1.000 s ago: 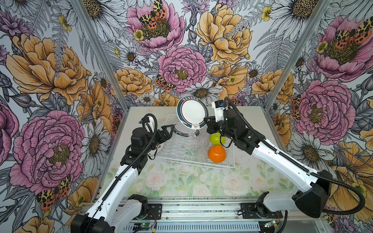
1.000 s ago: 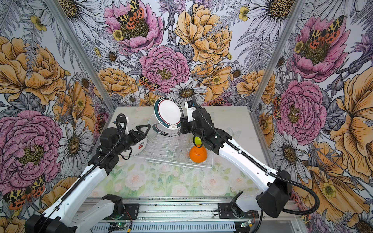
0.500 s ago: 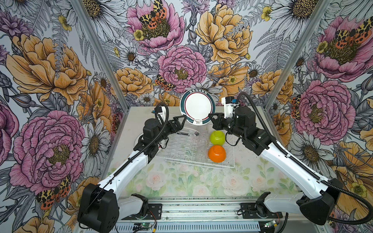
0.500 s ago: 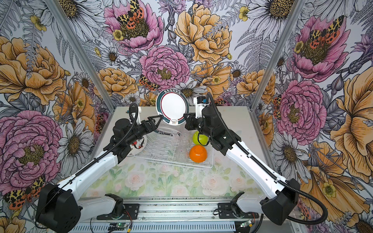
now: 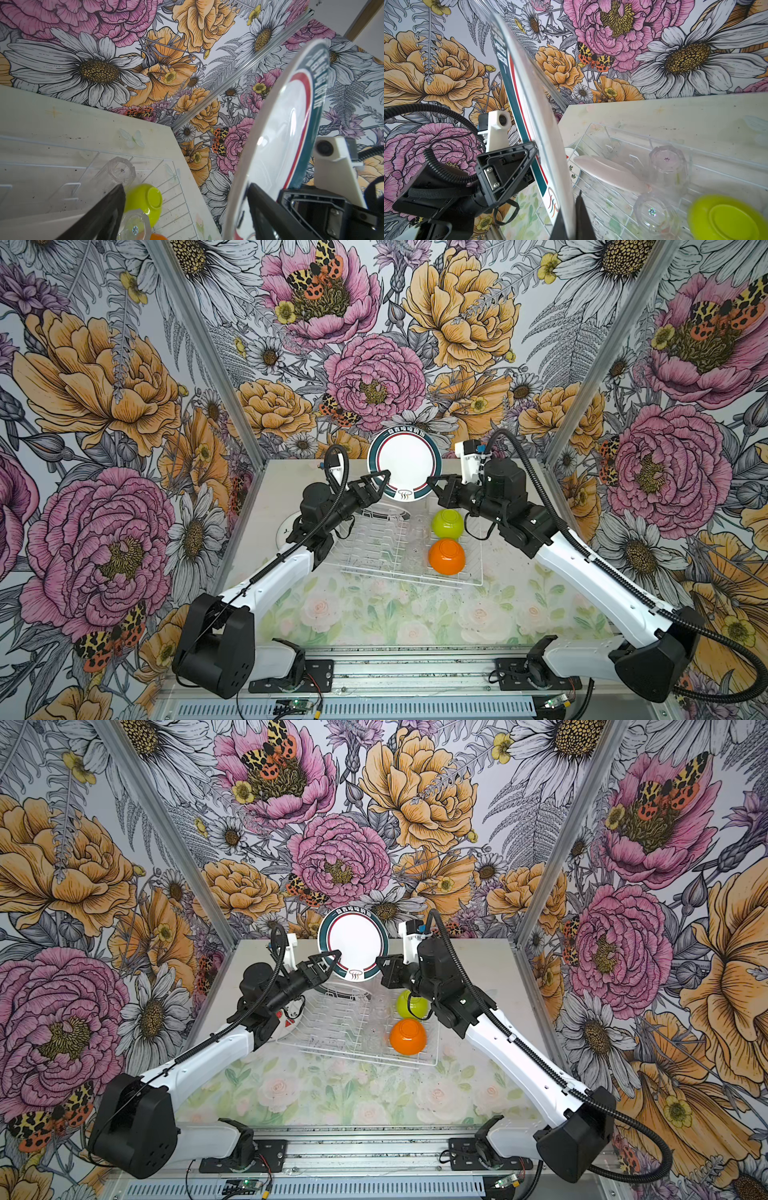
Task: Unload the mixed dishes from the dish rack
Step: 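Carry the plate toward the table with the left gripper while the right gripper releases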
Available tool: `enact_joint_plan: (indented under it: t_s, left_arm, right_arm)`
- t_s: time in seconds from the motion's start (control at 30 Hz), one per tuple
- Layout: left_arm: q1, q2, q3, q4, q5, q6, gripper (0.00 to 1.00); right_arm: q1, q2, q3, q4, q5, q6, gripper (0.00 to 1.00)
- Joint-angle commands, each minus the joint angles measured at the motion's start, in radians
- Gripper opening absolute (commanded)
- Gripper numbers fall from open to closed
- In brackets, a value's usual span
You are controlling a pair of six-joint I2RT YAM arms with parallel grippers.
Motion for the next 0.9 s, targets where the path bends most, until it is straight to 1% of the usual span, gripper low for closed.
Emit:
enact_joint_plan:
  t_s: [0.0,0.13,0.23,0.27,0.37,0.4,0.5,0.63,0.7,0.8,0.83,0.87]
  left_arm:
    - [-0.007,0.011,0.020,0.091,0.066,-0.010,0.81]
    - [-0.005,0.011,0.020,0.139,0.110,-0.025,0.67]
    - [-0.005,-0.002,0.012,0.145,0.112,-0.026,0.57]
    - [-0.005,-0.005,0.008,0.147,0.111,-0.025,0.55]
    - [-0.005,-0.013,-0.007,0.152,0.102,-0.029,0.54]
    - [-0.005,-0.014,-0.014,0.156,0.099,-0.031,0.52]
    - [-0.005,-0.013,-0.030,0.184,0.099,-0.047,0.37]
    - [-0.008,-0.008,-0.037,0.219,0.109,-0.068,0.20]
    - [-0.009,-0.006,-0.039,0.219,0.108,-0.072,0.15]
    - [-0.012,-0.004,-0.041,0.223,0.111,-0.075,0.10]
    - [-0.014,-0.003,-0.040,0.224,0.111,-0.075,0.07]
    - [-0.014,-0.003,-0.040,0.224,0.111,-0.076,0.05]
  right_arm:
    - [-0.008,0.009,0.009,0.086,-0.046,0.017,0.00]
    - [-0.010,0.026,0.012,0.100,-0.061,0.023,0.00]
    - [-0.013,0.038,0.012,0.110,-0.069,0.027,0.00]
    - [-0.012,0.040,0.012,0.112,-0.071,0.029,0.00]
    - [-0.016,0.046,0.008,0.122,-0.078,0.036,0.00]
    - [-0.017,0.045,0.007,0.123,-0.081,0.038,0.00]
    - [-0.017,0.040,0.000,0.130,-0.089,0.040,0.03]
    - [-0.018,0.029,-0.017,0.142,-0.079,0.040,0.10]
    - [-0.020,0.024,-0.026,0.145,-0.074,0.042,0.15]
    - [-0.023,0.016,-0.042,0.161,-0.073,0.045,0.25]
    - [-0.024,0.014,-0.048,0.167,-0.071,0.048,0.28]
    - [-0.025,0.011,-0.053,0.171,-0.069,0.047,0.33]
